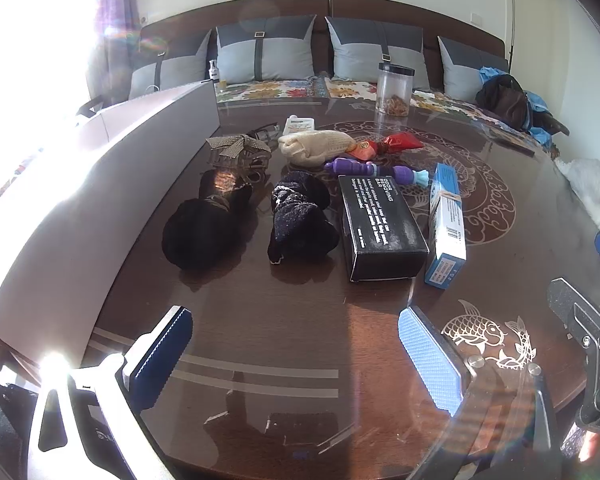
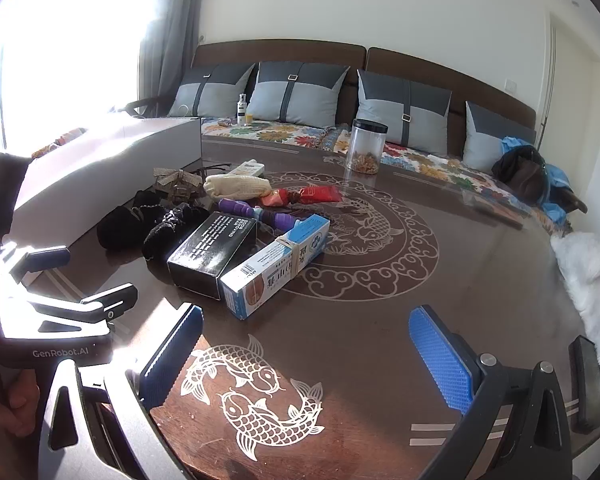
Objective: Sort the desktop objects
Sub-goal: 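Move the right tool toward the blue-and-white string-tied box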
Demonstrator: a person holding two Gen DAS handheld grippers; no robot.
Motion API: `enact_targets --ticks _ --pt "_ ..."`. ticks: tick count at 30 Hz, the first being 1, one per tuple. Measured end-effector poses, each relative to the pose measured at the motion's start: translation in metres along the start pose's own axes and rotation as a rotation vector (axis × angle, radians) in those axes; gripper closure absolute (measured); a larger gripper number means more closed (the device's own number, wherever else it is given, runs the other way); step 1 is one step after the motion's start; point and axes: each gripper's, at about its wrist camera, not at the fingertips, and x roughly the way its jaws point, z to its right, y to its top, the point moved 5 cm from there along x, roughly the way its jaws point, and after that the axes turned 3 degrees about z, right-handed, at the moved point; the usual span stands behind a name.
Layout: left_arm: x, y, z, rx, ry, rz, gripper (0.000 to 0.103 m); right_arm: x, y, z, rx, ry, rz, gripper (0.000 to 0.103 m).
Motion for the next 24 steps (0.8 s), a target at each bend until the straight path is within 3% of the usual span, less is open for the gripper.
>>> enact_targets --ticks 18,24 --pt "0.016 -0.011 -0.004 0.02 0.037 -0.046 0.0 0.009 -0.005 -0.004 -0.003 0.027 -0.032 0.0" --pt "0.025 -0.016 -0.014 -0.019 0.045 -0.088 0.0 0.024 -0.013 -0.003 0.051 0.111 -0.116 0.0"
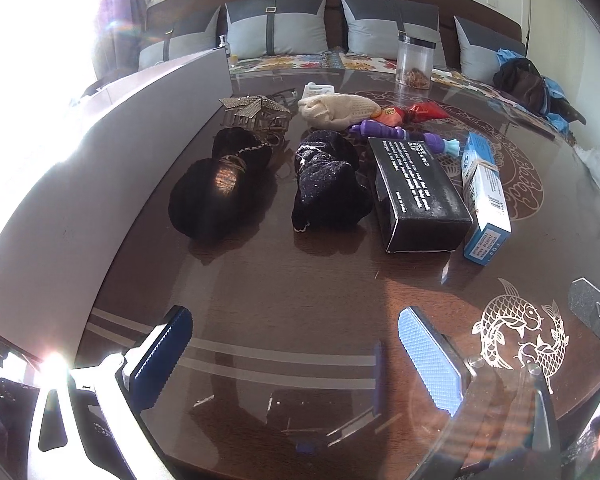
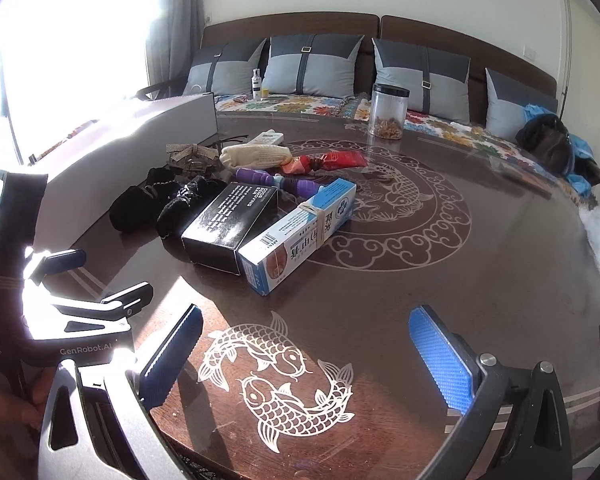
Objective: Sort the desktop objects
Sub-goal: 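Move the right tool toward the blue-and-white string-tied box, then position the right tool fingers around the blue-and-white box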
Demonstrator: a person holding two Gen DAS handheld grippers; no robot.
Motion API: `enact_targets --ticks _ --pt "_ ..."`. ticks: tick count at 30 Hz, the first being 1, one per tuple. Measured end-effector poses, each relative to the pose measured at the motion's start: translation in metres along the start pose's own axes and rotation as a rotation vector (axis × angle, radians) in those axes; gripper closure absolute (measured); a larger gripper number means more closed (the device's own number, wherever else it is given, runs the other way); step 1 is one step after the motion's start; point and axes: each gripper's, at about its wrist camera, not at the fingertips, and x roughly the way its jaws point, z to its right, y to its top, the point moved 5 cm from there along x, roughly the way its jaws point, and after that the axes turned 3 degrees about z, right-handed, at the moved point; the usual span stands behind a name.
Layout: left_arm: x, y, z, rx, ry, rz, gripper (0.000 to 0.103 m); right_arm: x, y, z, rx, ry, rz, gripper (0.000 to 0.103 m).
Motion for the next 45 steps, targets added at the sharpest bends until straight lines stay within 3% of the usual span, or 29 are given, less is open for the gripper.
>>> enact_targets --ticks 13,18,26,32,40,45 --pt "0.0 0.002 -0.029 -0.099 -0.008 -0.013 0.0 0.089 0.078 0.007 0.158 -0.02 -0.135 0.0" --pt "0.0 0.006 -0.033 -0.141 -0.037 -0.016 0.0 0.116 0.06 0.027 0.144 -0.069 -0.243 0.0" --pt "-0.003 0.015 -0.019 -0.136 -0.083 0.005 0.0 0.083 0.034 0.088 0.255 -0.126 -0.234 0.0" --pt "-0.005 0.015 -0.012 -0.12 -0.094 0.001 0.0 0.087 0.031 0.063 0.264 -0.056 -0.26 0.0" --pt "-0.01 0.014 -0.023 -0.119 -0.086 0.007 0.0 0.127 0.025 0.025 0.162 -0.155 -0.348 0.0" --pt "-0.003 0.011 -0.019 -0.132 -0.101 -0.015 0.0 0.128 0.023 0.029 0.165 -0.149 -0.316 0.0"
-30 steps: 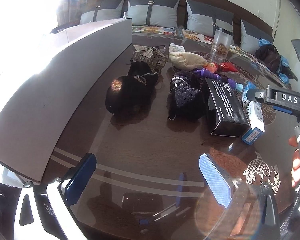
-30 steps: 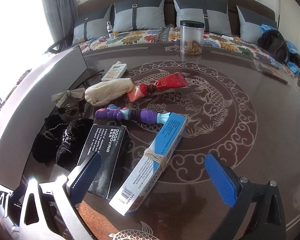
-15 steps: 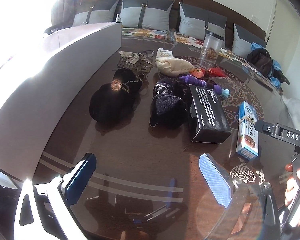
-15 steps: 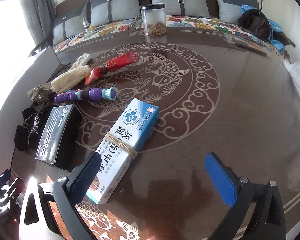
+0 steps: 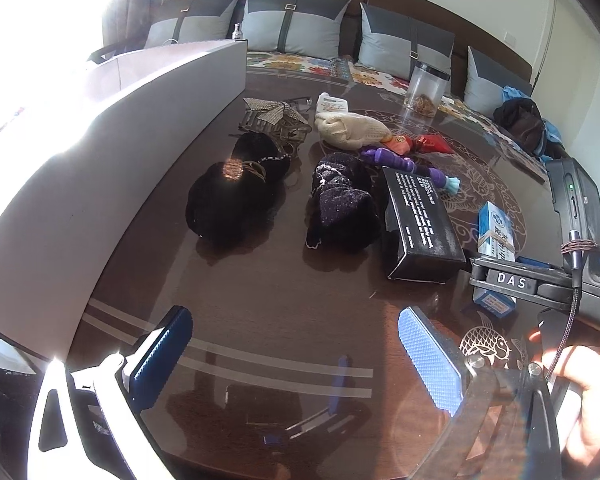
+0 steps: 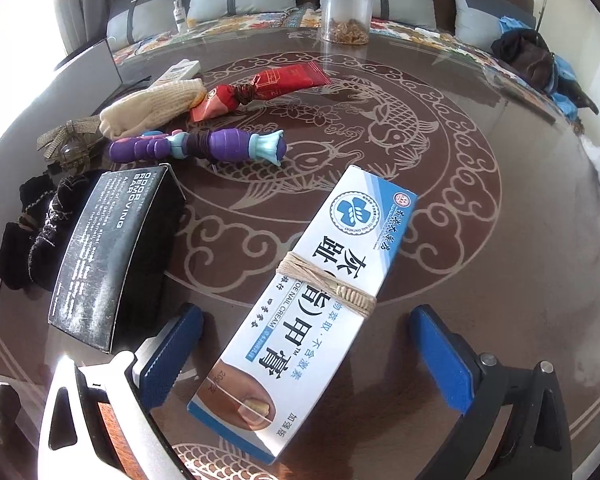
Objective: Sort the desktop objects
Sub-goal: 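Position the right tool fingers around the blue-and-white box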
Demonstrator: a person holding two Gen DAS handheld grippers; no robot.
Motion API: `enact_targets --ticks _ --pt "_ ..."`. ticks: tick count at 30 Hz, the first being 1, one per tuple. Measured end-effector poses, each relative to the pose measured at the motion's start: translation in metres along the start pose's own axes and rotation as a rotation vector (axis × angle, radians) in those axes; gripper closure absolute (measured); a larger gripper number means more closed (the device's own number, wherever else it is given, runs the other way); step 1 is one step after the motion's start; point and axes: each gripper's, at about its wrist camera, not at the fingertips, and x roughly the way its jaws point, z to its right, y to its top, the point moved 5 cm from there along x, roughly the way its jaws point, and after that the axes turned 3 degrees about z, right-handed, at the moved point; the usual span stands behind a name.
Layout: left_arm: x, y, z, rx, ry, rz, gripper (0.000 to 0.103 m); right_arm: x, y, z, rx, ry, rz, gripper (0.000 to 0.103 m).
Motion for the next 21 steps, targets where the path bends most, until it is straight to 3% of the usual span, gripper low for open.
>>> enact_targets --ticks 11,21 --pt "0.012 -0.014 0.042 0.13 0.006 -0.035 0.0 0.003 0.005 0.0 -0.069 0.038 -0.025 0.0" --pt "0.022 -0.023 0.052 0.169 0.01 -0.065 0.0 -0.003 -0.004 0.0 -0.102 0.069 0.089 0.0"
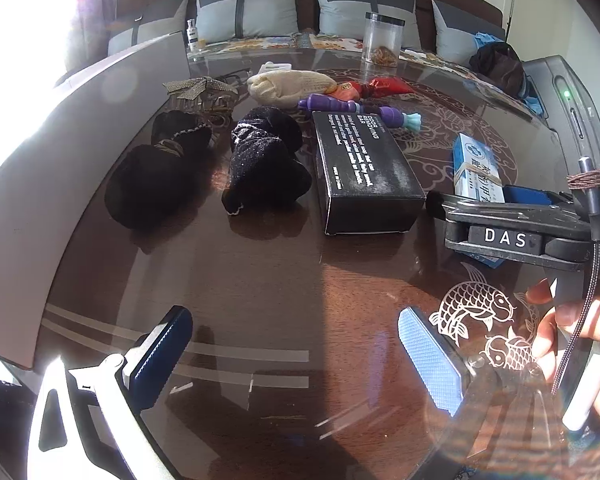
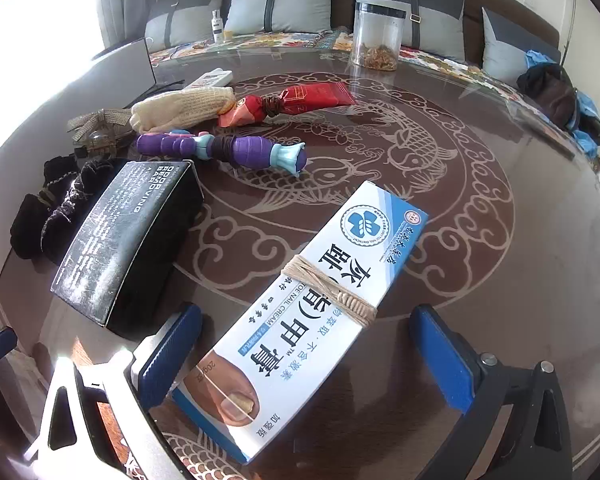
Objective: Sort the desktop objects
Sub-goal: 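Position the right tool fingers around the blue-and-white box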
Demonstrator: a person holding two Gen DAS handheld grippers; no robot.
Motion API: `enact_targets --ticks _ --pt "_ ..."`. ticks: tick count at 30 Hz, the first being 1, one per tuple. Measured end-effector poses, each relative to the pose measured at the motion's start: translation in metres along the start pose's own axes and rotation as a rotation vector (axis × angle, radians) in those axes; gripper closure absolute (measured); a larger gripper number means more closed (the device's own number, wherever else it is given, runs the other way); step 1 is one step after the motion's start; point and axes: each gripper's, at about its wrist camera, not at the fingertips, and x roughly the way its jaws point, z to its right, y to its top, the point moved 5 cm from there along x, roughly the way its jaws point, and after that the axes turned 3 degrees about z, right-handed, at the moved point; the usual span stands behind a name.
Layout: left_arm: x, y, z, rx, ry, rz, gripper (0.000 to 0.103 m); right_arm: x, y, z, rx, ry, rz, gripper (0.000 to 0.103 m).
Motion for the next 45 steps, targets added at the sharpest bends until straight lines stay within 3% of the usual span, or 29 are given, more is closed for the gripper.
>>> enact_targets --ticks 30,33,45 --pt "-0.002 -0.001 0.008 0.021 -0.007 -0.004 0.0 0.0 0.001 0.001 0.004 0.004 0.008 0.0" --pt "-0.008 0.004 0.005 -0.036 -0.045 0.019 0.0 0.0 0.001 0.001 0.005 0.005 0.01 0.0" --pt "-0.002 0.006 0.01 -0.015 -0.06 0.004 0.0 -0.001 0.001 0.002 0.006 0.004 0.011 0.0"
